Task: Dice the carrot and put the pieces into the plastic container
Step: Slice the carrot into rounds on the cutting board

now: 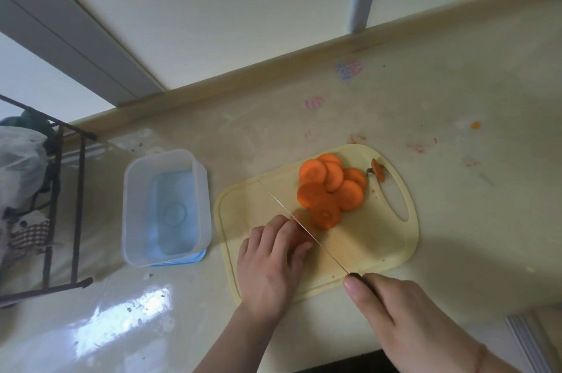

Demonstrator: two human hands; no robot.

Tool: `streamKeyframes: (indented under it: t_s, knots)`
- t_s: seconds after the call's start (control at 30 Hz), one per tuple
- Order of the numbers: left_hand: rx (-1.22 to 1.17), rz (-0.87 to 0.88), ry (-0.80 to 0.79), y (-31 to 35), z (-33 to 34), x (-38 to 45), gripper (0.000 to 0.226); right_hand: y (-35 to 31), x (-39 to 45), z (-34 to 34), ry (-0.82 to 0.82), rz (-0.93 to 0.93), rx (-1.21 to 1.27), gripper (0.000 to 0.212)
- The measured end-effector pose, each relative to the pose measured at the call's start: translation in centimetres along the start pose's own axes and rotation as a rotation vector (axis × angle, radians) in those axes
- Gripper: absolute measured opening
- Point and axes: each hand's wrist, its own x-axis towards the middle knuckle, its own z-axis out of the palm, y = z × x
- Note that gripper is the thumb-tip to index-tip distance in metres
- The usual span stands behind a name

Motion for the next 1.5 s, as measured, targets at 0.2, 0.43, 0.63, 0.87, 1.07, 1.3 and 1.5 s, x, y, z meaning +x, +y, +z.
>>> streamKeyframes:
  t_s: [0.2,0.43,0.63,0.87,1.07,1.3,1.5]
  knots:
    - [-0.042,0.012,0.009,0.1,0.1,-0.1,0.024,-0.5,-0.1,0.1,-0.006,-0.004,-0.064,0.070]
    - [-0.061,0.009,0.040,0.0,0.3,0.1,0.029,-0.4,1.8,1.8,0.057,-0.053,-0.053,0.060]
    - [-0.028,0.015,0.055,0.0,0.4,0.1,0.033,-1.5,4.5,2.9,0.080,-0.108,-0.051,0.060]
    - [-0.016,0.041,0.028,-0.3,0.6,-0.2,0.021,1.0,1.0,1.3,0.025,0.038,0.004,0.073]
    - [-0.006,0.024,-0.014,-0.5,0.5,-0.4,0.026,-0.3,6.7,3.0,0.051,-0.111,0.035,0.071]
    - [-0.096,0.011,-0.001,0.0,-0.6,-0.4,0.023,-1.1,6.7,0.4,-0.030,0.088,0.288,0.056]
    - [-0.099,-0.008,0.033,0.3,-0.6,-1.1,0.019,-1.2,2.2,-0.2,-0.015,-0.045,0.109,0.054]
